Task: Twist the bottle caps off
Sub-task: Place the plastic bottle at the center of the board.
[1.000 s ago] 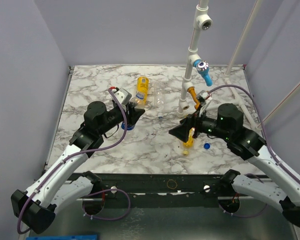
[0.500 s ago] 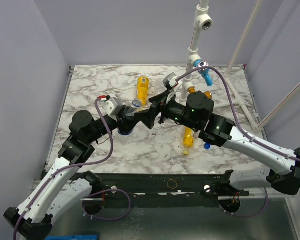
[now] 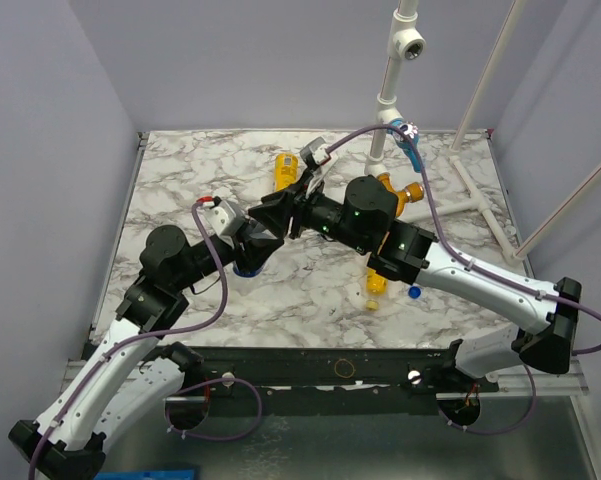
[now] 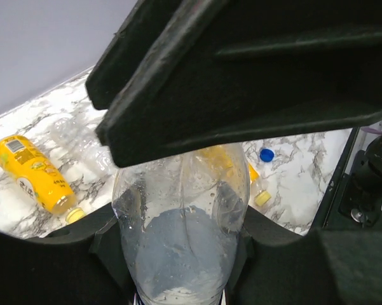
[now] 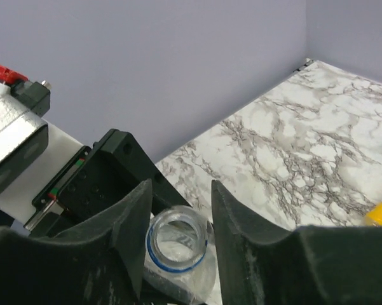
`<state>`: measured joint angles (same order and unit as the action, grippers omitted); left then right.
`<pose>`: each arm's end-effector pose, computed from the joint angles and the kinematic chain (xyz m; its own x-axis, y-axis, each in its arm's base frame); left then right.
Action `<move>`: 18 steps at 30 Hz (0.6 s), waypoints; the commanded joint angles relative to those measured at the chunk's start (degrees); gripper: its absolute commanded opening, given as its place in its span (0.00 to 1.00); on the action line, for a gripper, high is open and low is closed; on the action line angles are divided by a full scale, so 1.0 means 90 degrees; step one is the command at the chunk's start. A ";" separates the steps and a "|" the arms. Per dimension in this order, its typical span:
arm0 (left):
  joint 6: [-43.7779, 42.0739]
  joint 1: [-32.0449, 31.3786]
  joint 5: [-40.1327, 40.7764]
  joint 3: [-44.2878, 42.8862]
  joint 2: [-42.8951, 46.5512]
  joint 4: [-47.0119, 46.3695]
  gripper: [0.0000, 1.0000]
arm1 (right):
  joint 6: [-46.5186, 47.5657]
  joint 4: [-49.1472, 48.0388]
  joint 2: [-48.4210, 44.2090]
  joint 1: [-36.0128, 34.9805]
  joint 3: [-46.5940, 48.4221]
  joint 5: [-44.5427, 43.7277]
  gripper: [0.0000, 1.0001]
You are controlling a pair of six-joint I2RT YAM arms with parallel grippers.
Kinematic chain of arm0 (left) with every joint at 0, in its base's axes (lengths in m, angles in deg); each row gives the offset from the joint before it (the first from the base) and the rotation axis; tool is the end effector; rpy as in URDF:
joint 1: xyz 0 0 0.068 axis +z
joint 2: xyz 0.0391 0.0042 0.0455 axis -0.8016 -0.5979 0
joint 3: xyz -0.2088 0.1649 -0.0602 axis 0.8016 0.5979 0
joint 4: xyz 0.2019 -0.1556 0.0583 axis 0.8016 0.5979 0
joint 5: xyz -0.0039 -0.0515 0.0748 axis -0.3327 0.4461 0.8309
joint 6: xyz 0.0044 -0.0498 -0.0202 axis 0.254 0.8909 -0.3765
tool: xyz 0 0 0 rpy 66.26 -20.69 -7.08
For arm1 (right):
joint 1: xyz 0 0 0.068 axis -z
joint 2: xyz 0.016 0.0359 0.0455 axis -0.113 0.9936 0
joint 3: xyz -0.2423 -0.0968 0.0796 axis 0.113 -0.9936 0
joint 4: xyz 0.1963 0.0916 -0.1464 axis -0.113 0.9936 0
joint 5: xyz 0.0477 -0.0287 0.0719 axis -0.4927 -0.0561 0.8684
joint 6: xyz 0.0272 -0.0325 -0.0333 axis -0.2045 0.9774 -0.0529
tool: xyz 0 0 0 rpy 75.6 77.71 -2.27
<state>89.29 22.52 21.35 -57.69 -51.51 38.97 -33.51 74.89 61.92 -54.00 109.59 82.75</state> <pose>0.1266 -0.0936 0.3635 -0.0303 -0.0388 -0.9988 0.8365 0.5460 -0.0466 0.1621 0.2848 0.4311 -0.2141 0.1758 -0.9609 -0.8336 0.4798 0.2735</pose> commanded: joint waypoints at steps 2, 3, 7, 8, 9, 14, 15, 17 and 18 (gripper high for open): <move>-0.0131 0.0001 -0.0001 -0.0077 0.0041 -0.0101 0.33 | -0.0078 0.0046 0.0253 -0.0001 0.0326 -0.0024 0.26; -0.0017 0.0000 0.0192 -0.0097 0.0051 -0.0068 0.67 | -0.0045 0.0079 0.0287 0.0001 0.0352 -0.0051 0.21; -0.0085 0.0000 0.1233 -0.0429 0.0062 0.0501 0.99 | 0.0341 0.0320 0.0565 0.0007 0.0630 -0.0458 0.09; -0.0216 0.0000 0.1499 -0.0560 0.0069 0.0739 0.99 | 0.0480 0.0369 0.0645 0.0012 0.0695 -0.0623 0.07; -0.0311 0.0000 0.1729 -0.0718 0.0089 0.0925 0.99 | 0.0703 0.0382 0.0779 0.0019 0.0753 -0.0734 0.06; -0.0717 0.0000 0.2730 -0.1553 0.0376 0.1826 0.99 | 0.1166 0.0403 0.1659 0.0365 0.1276 -0.0924 0.01; -0.0813 0.0000 0.2838 -0.1789 0.0396 0.2067 0.99 | 0.1159 0.0319 0.1831 0.0495 0.1378 -0.0841 0.01; -0.0859 0.0000 0.3278 -0.2107 0.0435 0.2376 0.99 | 0.1199 0.0070 0.2235 0.0692 0.1567 -0.0728 0.01; -0.0898 0.0000 0.3518 -0.2213 0.0485 0.2457 0.99 | 0.1169 0.0013 0.2502 0.0797 0.1762 -0.0601 0.01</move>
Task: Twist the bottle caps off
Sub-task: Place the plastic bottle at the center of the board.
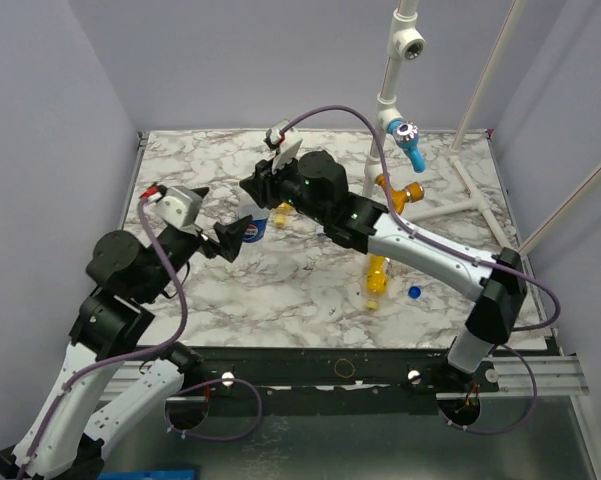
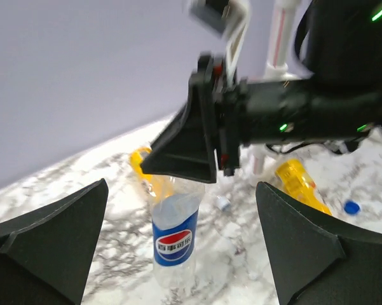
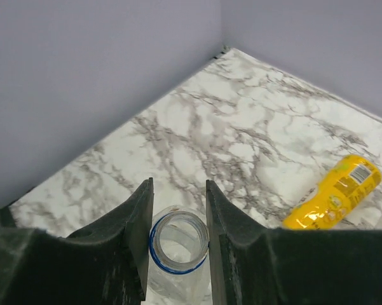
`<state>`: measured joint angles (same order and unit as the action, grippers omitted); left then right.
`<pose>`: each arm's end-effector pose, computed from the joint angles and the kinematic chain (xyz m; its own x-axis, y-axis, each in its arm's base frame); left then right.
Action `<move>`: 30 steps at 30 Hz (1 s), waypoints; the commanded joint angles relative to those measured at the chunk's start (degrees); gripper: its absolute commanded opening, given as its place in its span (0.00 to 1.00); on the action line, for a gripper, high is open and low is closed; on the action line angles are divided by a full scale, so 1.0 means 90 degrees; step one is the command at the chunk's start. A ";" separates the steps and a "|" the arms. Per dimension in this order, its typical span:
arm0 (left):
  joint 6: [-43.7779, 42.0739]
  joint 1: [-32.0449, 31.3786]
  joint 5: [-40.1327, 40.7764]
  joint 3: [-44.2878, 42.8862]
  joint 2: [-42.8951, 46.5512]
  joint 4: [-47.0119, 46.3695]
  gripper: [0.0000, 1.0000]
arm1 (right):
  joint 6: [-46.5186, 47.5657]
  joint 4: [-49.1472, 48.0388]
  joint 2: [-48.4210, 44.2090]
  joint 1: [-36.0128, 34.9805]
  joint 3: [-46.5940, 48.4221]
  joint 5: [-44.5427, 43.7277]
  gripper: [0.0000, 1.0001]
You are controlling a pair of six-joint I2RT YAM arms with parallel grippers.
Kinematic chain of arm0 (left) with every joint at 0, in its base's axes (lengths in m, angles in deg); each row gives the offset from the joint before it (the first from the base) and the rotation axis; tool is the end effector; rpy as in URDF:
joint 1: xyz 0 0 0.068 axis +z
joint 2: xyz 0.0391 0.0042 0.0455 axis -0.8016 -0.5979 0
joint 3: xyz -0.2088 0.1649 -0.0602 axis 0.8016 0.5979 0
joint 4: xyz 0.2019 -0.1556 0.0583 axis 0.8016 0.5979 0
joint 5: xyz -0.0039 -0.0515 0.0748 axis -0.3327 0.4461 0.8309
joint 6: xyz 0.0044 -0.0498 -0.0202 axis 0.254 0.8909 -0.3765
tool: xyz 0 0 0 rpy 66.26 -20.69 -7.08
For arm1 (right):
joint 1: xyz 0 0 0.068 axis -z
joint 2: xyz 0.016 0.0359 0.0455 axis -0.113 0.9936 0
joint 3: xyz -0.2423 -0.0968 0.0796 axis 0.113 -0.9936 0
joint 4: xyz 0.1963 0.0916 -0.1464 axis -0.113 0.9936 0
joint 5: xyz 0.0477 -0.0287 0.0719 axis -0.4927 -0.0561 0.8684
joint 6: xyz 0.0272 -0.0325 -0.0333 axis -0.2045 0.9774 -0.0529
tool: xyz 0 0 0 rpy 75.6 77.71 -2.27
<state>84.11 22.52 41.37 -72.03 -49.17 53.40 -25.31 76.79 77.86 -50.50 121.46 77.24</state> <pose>0.1005 -0.0642 0.4239 0.0705 -0.0003 -0.9975 0.5967 0.8014 0.0419 0.2234 0.3362 0.4054 -0.1350 0.0347 -0.9902 -0.7589 0.6389 0.1258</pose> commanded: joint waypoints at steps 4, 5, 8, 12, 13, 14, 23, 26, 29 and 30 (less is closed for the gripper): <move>-0.0506 0.0010 0.1439 -0.0885 0.0401 0.1250 0.99 | 0.0495 -0.0297 0.1910 0.0522 0.1474 0.0161 0.01; -0.0529 0.0007 0.1351 -0.0941 0.0430 0.1382 0.99 | 0.0592 -0.0212 0.2280 0.0522 0.1873 0.0198 0.01; -0.0547 0.0004 0.1025 -0.1124 0.0450 0.1712 0.98 | 0.0719 0.0090 0.3057 0.0522 0.2801 0.0237 0.00; -0.0544 0.0000 0.0815 -0.1114 0.0522 0.1811 0.97 | 0.0931 0.0224 0.3716 0.0486 0.3506 0.0331 0.01; -0.0519 -0.0002 0.0801 -0.1098 0.0545 0.1810 0.97 | 0.1059 0.0431 0.3848 0.0457 0.3688 0.0285 0.01; -0.0499 0.0003 0.0773 -0.1093 0.0543 0.1790 0.96 | 0.1171 0.0520 0.3987 0.0422 0.3831 0.0269 0.01; -0.0366 0.0000 0.0401 -0.1074 0.0477 0.1731 0.98 | 0.1537 0.0580 0.4393 0.0260 0.3822 0.0035 0.06; -0.0347 0.0000 0.0400 -0.1063 0.0466 0.1724 0.98 | 0.1574 0.0489 0.4352 0.0238 0.3715 0.0024 0.24; -0.0309 0.0000 0.0415 -0.1074 0.0447 0.1700 0.99 | 0.1497 0.0390 0.4270 0.0236 0.3609 -0.0004 0.46; -0.0305 0.0000 0.0418 -0.1065 0.0443 0.1686 0.99 | 0.1479 0.0359 0.4219 0.0239 0.3562 -0.0005 0.53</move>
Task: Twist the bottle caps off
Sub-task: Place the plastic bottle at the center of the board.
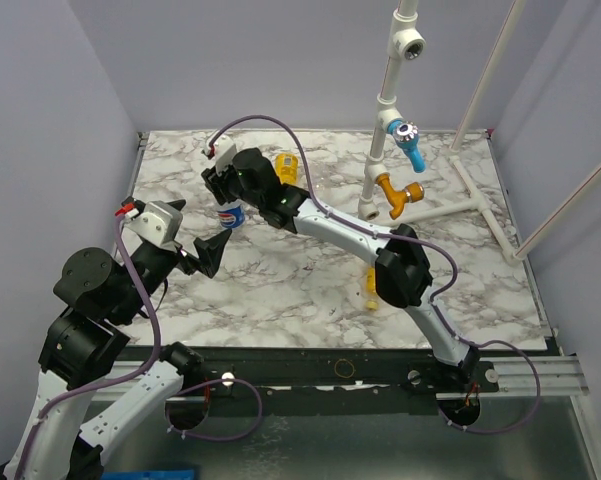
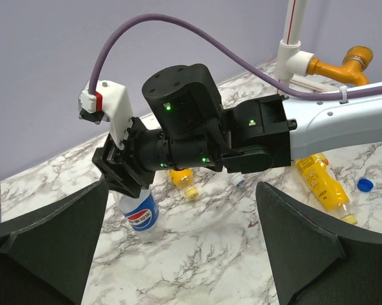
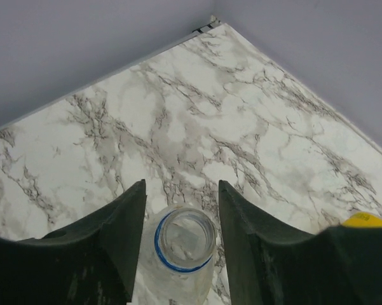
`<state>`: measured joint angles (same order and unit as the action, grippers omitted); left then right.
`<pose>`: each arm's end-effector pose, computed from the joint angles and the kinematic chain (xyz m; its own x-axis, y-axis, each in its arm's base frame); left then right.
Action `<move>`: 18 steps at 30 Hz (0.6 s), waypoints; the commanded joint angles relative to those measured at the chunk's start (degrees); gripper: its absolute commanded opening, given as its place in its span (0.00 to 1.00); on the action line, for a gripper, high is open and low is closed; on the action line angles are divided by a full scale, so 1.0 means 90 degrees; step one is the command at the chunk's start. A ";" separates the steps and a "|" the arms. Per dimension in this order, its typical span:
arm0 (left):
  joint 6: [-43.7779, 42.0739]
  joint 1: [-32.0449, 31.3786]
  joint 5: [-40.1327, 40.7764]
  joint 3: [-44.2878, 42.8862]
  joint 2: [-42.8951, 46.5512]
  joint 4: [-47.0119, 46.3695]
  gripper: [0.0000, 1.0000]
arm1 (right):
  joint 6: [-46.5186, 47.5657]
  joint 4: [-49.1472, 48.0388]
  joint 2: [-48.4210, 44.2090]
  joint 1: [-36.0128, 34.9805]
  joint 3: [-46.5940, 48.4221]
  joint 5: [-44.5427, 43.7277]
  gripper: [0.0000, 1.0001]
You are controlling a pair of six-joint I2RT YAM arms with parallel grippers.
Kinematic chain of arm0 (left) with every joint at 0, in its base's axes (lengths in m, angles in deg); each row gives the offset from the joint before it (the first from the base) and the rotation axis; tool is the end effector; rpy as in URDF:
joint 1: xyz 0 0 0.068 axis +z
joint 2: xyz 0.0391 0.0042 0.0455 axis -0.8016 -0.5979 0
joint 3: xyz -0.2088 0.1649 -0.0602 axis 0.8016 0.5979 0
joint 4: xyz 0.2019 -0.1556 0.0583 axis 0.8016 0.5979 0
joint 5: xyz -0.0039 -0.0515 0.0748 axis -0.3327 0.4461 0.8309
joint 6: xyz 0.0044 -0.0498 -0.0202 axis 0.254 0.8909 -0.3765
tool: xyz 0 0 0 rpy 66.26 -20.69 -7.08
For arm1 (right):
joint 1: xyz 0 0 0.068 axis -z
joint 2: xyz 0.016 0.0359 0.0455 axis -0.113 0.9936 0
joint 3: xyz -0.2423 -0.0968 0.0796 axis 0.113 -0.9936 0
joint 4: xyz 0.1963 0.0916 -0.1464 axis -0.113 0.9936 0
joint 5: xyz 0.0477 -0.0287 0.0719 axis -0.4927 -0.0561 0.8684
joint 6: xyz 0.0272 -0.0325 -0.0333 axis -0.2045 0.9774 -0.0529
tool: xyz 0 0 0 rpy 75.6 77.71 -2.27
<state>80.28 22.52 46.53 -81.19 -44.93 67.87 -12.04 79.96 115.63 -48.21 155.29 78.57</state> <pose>0.0586 -0.0355 0.4488 0.0866 0.0679 -0.9939 0.5184 0.8489 0.1032 0.3262 0.4549 0.3043 -0.0309 -0.2127 -0.9766 -0.7668 0.6318 -0.1133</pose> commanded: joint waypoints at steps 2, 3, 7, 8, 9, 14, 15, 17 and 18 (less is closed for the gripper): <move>0.0127 0.0000 -0.0146 -0.0046 -0.0038 0.0042 0.99 | -0.0055 -0.0008 -0.0046 -0.0018 -0.0221 -0.0134 0.63; 0.0127 0.0000 -0.0155 -0.0053 -0.0054 0.0043 0.99 | -0.0077 -0.0005 -0.0085 -0.0017 -0.0219 -0.0113 0.67; 0.0156 0.0000 -0.0180 -0.0056 -0.0073 0.0022 0.99 | -0.0137 -0.0008 -0.0266 -0.0016 -0.0226 -0.0039 0.81; 0.0156 0.0001 -0.0194 -0.0065 -0.0075 0.0019 0.99 | -0.0154 -0.0010 -0.0298 -0.0021 -0.0225 -0.0034 0.84; 0.0159 0.0000 -0.0213 -0.0068 -0.0069 0.0019 0.99 | -0.0157 -0.0007 -0.0353 -0.0016 -0.0221 -0.0031 0.87; 0.0155 0.0000 -0.0243 -0.0078 -0.0114 0.0007 0.99 | -0.0171 -0.0003 -0.0581 -0.0016 -0.0222 0.0028 0.95; 0.0173 0.0000 -0.0236 -0.0073 -0.0120 -0.0012 0.99 | -0.0176 -0.0002 -0.0616 -0.0021 -0.0225 0.0037 0.96; 0.0186 0.0000 -0.0241 -0.0056 -0.0124 -0.0021 0.99 | -0.0186 0.0058 -0.0653 -0.0019 -0.0199 0.0050 0.98; 0.0188 0.0000 -0.0243 -0.0056 -0.0123 -0.0035 0.99 | -0.0193 0.0072 -0.0670 -0.0016 -0.0178 0.0075 1.00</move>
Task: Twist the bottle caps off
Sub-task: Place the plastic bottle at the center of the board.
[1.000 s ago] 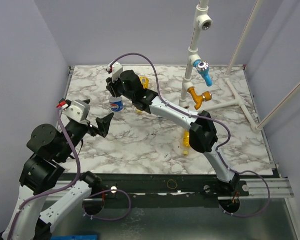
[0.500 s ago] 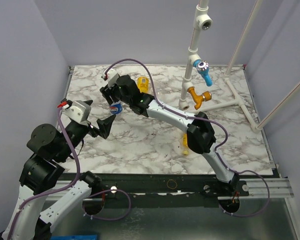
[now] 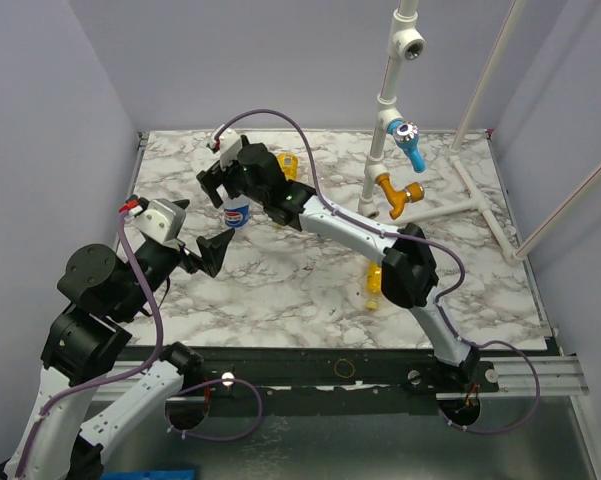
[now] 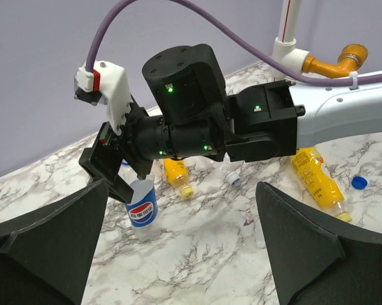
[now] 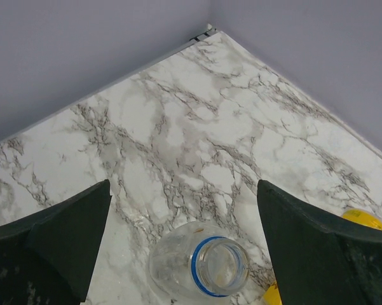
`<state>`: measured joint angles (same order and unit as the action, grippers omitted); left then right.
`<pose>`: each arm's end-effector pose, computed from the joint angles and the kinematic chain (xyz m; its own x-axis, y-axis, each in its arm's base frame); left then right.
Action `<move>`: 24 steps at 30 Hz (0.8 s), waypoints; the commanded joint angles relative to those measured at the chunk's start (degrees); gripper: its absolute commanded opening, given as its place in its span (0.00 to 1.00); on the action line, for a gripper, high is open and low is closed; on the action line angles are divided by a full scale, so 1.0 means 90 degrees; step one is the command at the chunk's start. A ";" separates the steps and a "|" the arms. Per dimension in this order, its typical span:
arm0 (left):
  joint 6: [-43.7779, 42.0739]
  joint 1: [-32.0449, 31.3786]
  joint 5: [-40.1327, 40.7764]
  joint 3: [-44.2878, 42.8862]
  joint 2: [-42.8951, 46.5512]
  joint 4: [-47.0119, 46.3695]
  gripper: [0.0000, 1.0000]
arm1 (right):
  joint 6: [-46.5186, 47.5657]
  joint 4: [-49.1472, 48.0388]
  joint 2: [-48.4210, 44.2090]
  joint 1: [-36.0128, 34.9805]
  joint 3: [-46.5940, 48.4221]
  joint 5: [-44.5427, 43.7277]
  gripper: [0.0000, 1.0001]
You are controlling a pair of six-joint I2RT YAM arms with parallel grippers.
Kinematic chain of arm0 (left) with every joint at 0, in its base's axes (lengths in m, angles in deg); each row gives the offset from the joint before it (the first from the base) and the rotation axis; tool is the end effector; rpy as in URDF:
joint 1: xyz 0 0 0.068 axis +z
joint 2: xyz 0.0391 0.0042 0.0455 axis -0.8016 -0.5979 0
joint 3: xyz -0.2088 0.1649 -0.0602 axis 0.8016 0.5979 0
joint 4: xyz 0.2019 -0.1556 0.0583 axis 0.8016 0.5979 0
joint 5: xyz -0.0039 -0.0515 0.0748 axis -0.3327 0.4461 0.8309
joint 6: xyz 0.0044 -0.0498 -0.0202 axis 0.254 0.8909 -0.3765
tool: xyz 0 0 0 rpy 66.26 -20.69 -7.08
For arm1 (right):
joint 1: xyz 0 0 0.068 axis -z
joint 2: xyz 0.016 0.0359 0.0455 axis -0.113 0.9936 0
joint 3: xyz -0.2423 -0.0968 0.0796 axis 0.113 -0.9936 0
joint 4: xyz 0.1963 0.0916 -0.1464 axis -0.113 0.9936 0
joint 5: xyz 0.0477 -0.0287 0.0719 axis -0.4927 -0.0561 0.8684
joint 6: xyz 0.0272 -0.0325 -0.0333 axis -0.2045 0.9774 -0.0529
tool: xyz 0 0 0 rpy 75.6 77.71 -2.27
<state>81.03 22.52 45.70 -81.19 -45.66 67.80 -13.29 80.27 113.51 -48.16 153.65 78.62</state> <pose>0.0619 -0.0382 0.4483 0.0710 0.0620 -0.9955 0.5326 0.8415 0.0904 0.3223 0.4486 0.3133 -0.0461 -0.1964 -0.9794 -0.7658 0.6365 -0.0916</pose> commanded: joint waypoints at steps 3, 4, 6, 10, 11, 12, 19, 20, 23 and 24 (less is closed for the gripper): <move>0.0122 0.0005 -0.0147 -0.0056 -0.0056 -0.0041 0.99 | -0.0072 0.0094 -0.0483 -0.0026 0.0055 0.0150 1.00; 0.0123 0.0003 -0.0150 -0.0056 -0.0060 -0.0057 0.99 | -0.0091 0.0116 -0.0495 -0.0021 0.0079 0.0176 1.00; 0.0133 0.0001 -0.0158 -0.0046 -0.0062 -0.0066 0.99 | -0.0130 0.0119 -0.0550 -0.0021 0.0085 0.0219 1.00; 0.0123 0.0001 -0.0149 -0.0036 -0.0077 -0.0063 0.99 | -0.0164 0.0219 -0.0695 -0.0046 0.0154 0.0221 1.00; 0.0123 0.0001 -0.0151 -0.0036 -0.0075 -0.0064 0.99 | -0.0173 0.0258 -0.0733 -0.0060 0.0190 0.0150 1.00; 0.0113 0.0000 -0.0151 -0.0036 -0.0088 -0.0070 0.99 | -0.0174 0.0293 -0.0798 -0.0077 0.0190 0.0069 1.00; 0.0064 0.0000 -0.0026 0.0012 -0.0195 -0.0077 0.98 | -0.0149 0.0151 -0.1953 -0.0429 -0.1240 -0.0837 1.00; 0.0064 0.0005 -0.0039 0.0022 -0.0223 -0.0077 0.98 | -0.0185 0.0073 -0.2192 -0.0488 -0.1665 -0.0997 1.00; 0.0117 0.0000 -0.0002 0.0056 -0.0366 -0.0131 0.97 | -0.0425 0.0029 -0.3015 -0.0665 -0.2662 -0.1195 1.00; 0.0140 0.0005 0.0018 0.0080 -0.0430 -0.0154 0.97 | -0.0461 0.0050 -0.3294 -0.0765 -0.3026 -0.1326 1.00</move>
<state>81.40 22.52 45.41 -81.17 -47.67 67.59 -15.23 81.58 91.95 -52.60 134.81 72.50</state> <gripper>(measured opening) 0.976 0.998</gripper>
